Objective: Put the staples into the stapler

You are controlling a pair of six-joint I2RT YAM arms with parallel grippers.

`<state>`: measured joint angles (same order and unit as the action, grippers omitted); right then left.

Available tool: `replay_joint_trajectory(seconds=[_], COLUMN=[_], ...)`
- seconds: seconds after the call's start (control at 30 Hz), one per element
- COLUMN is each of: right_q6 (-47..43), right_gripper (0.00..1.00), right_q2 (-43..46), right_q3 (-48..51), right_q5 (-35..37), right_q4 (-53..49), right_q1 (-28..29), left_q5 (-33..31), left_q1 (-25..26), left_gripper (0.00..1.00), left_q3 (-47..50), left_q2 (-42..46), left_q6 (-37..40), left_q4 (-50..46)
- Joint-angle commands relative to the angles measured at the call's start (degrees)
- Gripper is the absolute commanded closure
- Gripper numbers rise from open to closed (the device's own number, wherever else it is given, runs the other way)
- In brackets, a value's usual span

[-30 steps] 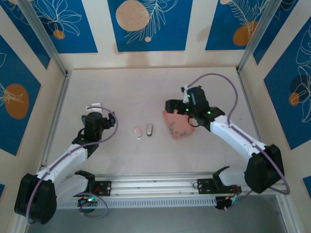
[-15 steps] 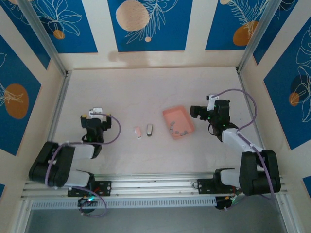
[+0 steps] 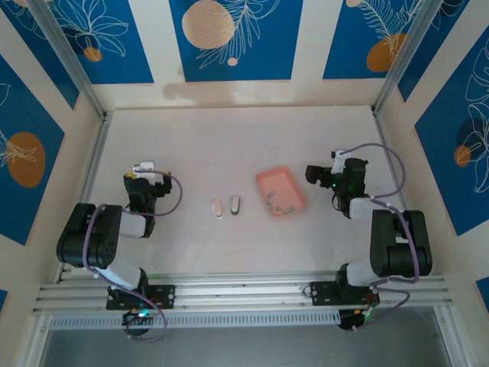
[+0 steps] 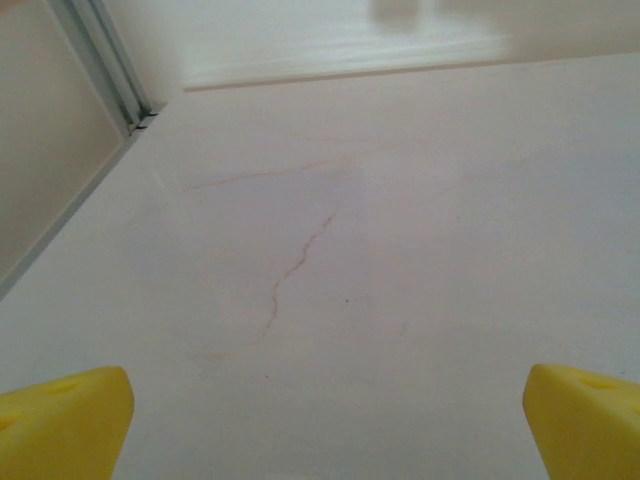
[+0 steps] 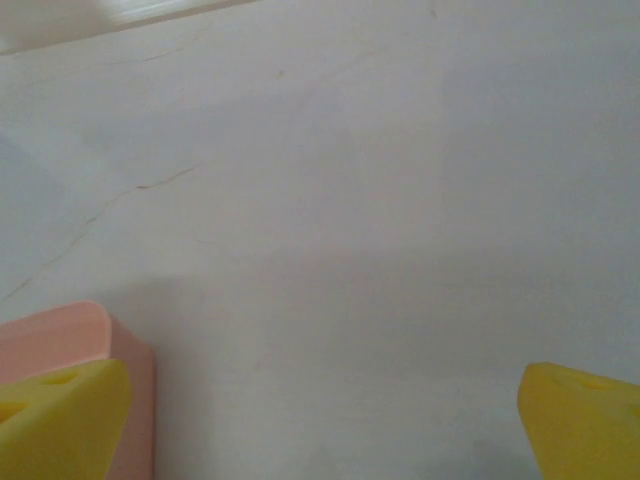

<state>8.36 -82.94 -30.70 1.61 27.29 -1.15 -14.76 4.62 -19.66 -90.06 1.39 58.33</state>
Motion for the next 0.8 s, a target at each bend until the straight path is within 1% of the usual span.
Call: replay_joint_trajectory(seconds=[0.0, 0.07, 0.1, 0.13, 0.17, 0.2, 0.23, 0.27, 0.33, 0.77], right_q6=[-3.46, -3.68, -4.12, -2.9, -1.55, -1.42, -1.91, -2.6, -2.78, -2.9], right_gripper=[0.01, 0.01, 0.01, 0.01, 0.01, 0.01, 0.01, 0.01, 0.01, 0.01], right_q2=[1.58, 2.19, 1.42, -1.48, -4.16, -4.51, -3.78, -4.5, -4.23, -4.25], right_q3=[1.4, 2.38, 3.59, 5.55, 5.98, 6.75, 6.46, 6.67, 6.28, 6.57], right_q5=[4.77, 4.79, 3.86, 2.98, -0.08, -1.92, -1.95, -2.0, -1.56, -0.99], right_q4=[3.26, 4.82, 8.56, 15.07, 18.2, 19.06, 17.48, 19.28, 17.68, 18.18], right_q1=[3.52, 3.51, 2.75, 1.44, -0.09, -0.94, -0.85, -0.35, -0.11, 0.18], left_q5=[2.55, 3.13, 3.32, 3.46, 3.58, 3.64, 3.83, 3.86, 4.11, 4.5], left_q1=[-0.14, -0.14, -0.16, -0.14, -0.1, -0.14, -0.14, -0.14, -0.12, -0.11], left_gripper=[0.0, 0.0, 0.0, 0.0, 0.0, 0.0, 0.0, 0.0, 0.0, 0.0], left_q3=[-0.06, -0.19, -0.37, -0.33, -0.37, -0.38, -0.4, -0.46, -0.5, -0.64], left_q2=[0.71, 0.62, 0.56, 0.48, 0.59, 0.44, 0.57, 0.51, 0.59, 0.5], left_q6=[-1.38, -0.99, -0.99, -0.77, -0.85, -0.71, -0.73, -0.65, -0.6, -0.42], left_q4=[-1.76, -1.75, -1.92, -1.8, -2.1, -1.93, -2.13, -2.12, -2.42, -2.53])
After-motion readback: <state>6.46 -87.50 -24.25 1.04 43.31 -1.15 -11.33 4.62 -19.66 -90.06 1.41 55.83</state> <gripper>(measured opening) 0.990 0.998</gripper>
